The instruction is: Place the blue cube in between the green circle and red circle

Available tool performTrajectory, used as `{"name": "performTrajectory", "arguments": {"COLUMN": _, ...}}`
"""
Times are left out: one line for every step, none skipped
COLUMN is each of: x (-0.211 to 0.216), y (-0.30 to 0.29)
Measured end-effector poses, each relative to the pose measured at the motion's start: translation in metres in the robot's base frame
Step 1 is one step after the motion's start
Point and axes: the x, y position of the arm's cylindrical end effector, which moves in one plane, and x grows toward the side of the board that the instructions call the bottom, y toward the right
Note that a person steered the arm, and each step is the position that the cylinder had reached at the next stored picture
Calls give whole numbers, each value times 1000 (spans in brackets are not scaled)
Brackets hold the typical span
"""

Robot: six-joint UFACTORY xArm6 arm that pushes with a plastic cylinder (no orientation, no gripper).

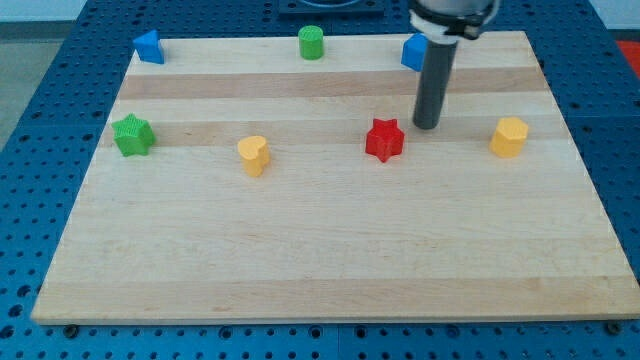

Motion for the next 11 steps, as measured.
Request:
{"name": "performTrajectory", "arguments": {"x": -15, "y": 28}}
{"name": "performTrajectory", "arguments": {"x": -49, "y": 51}}
{"name": "performTrajectory", "arguments": {"x": -72, "y": 58}}
{"name": "performTrajectory", "arguments": {"x": -89, "y": 58}}
{"name": "performTrajectory", "arguments": {"x": -105, "y": 58}}
{"name": "performTrajectory", "arguments": {"x": -119, "y": 57}}
{"name": "performTrajectory", "arguments": {"x": -125, "y": 42}}
{"name": "performTrajectory", "arguments": {"x": -127, "y": 12}}
{"name": "performTrajectory", "arguments": {"x": -127, "y": -17}}
{"name": "performTrajectory", "arguments": {"x": -127, "y": -38}}
{"name": "performTrajectory", "arguments": {"x": -134, "y": -24}}
